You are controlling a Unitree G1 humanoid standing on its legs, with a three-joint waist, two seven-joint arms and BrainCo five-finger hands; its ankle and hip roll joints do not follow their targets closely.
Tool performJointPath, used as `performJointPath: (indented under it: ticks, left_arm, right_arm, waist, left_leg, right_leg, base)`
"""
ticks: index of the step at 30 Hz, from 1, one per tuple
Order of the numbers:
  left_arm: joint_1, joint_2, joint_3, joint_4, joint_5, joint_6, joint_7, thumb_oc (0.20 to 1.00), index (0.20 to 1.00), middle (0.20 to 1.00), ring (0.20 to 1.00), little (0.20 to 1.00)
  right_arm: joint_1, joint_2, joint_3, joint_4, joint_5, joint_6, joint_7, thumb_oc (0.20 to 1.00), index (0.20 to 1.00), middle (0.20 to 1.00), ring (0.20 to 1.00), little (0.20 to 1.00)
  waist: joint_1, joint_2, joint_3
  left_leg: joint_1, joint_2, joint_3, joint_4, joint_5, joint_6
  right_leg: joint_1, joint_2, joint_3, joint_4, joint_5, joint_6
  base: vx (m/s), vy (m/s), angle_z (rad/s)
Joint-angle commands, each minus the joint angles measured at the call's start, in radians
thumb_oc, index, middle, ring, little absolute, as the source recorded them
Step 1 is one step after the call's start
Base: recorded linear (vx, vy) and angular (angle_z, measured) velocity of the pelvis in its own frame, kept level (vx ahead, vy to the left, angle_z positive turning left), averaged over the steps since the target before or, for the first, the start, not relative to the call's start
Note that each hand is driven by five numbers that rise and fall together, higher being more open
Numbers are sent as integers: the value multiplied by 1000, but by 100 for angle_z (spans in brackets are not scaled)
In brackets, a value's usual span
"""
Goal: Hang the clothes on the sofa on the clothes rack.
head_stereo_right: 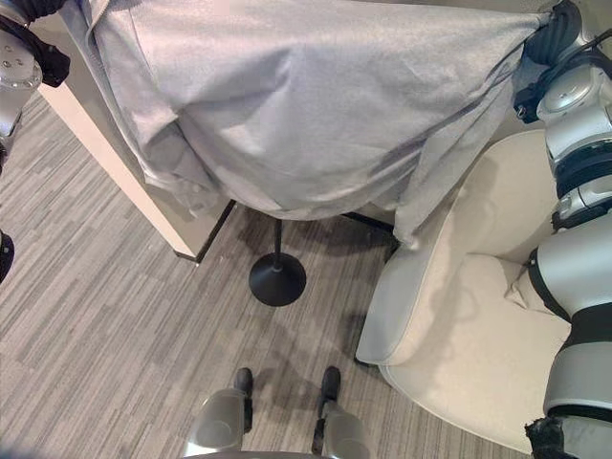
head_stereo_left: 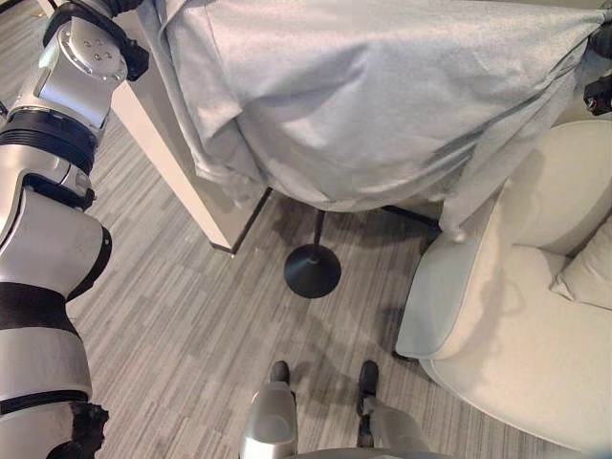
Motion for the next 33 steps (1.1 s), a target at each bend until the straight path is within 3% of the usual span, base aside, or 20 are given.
performJointPath:
  ticks: [1, 8, 13, 24, 30, 31, 32, 33]
  left_arm:
    - [-256, 39, -70, 71, -38, -5, 20, 200, 200, 200, 200, 200]
    - [-223, 48, -67, 77, -29, -2, 12, 200, 200, 200, 200, 200]
    - [-142, 40, -25, 85, -2, 5, -1, 200, 200, 200, 200, 200]
    - [207, -51, 217, 101, 74, 33, -31, 200, 200, 200, 200, 200]
    - [349, -68, 317, 13, 94, 38, -25, 200, 200, 200, 200, 200]
    - [416, -79, 373, -53, 94, 37, -26, 200, 200, 200, 200, 200]
    - [445, -82, 397, -90, 94, 36, -31, 489, 489, 489, 489, 489]
    - [467, -87, 417, -118, 97, 35, -30, 1000, 1000, 1000, 1000, 1000]
  right_arm:
    - [-176, -76, 61, 64, 30, -6, -28, 200, 200, 200, 200, 200]
    - [-122, -71, 54, 29, 27, -18, -4, 200, 200, 200, 200, 200]
    - [-33, -43, 84, -9, -54, -19, 42, 200, 200, 200, 200, 200]
    - [325, 210, -152, -61, -127, 0, 97, 200, 200, 200, 200, 200]
    - [463, 249, -239, -185, -119, -6, 108, 200, 200, 200, 200, 200]
    - [519, 249, -275, -248, -109, -15, 112, 200, 200, 200, 200, 200]
    - [536, 245, -288, -262, -105, -19, 114, 200, 200, 200, 200, 200]
    - [556, 243, -301, -276, -101, -24, 116, 460, 460, 460, 460, 460]
  waist:
    - [33, 73, 15]
    - [35, 66, -9]
    - [33, 57, -19]
    - [17, 60, 26]
    - [7, 61, 44]
    - [4, 63, 47]
    - [2, 64, 45]
    - [1, 65, 44]
  left_leg:
    - [224, -9, -33, -344, 82, -40]
    - [246, -19, -29, -344, 69, -37]
    - [264, -17, -19, -344, 61, -37]
    - [267, -16, -11, -344, 62, -37]
    - [270, -20, -11, -344, 59, -36]
    - [273, -22, -11, -344, 58, -36]
    - [274, -23, -11, -344, 57, -36]
    - [275, -23, -12, -344, 57, -35]
  right_leg:
    - [131, -26, -40, -7, -168, 8]
    - [141, -33, -38, -7, -160, 8]
    - [150, -33, -38, -7, -149, 8]
    - [146, -37, -43, -7, -133, 9]
    - [142, -41, -38, -7, -121, 9]
    - [142, -44, -37, -7, -116, 10]
    - [143, -45, -37, -7, -114, 11]
    - [144, -46, -38, -7, -112, 11]
  base:
    - [32, 27, -3]
    - [25, 18, -1]
    - [29, 18, -7]
    - [-36, 8, -4]
    - [-11, 4, 0]
    - [0, 0, 0]
    - [0, 0, 0]
    - [0, 4, -4]
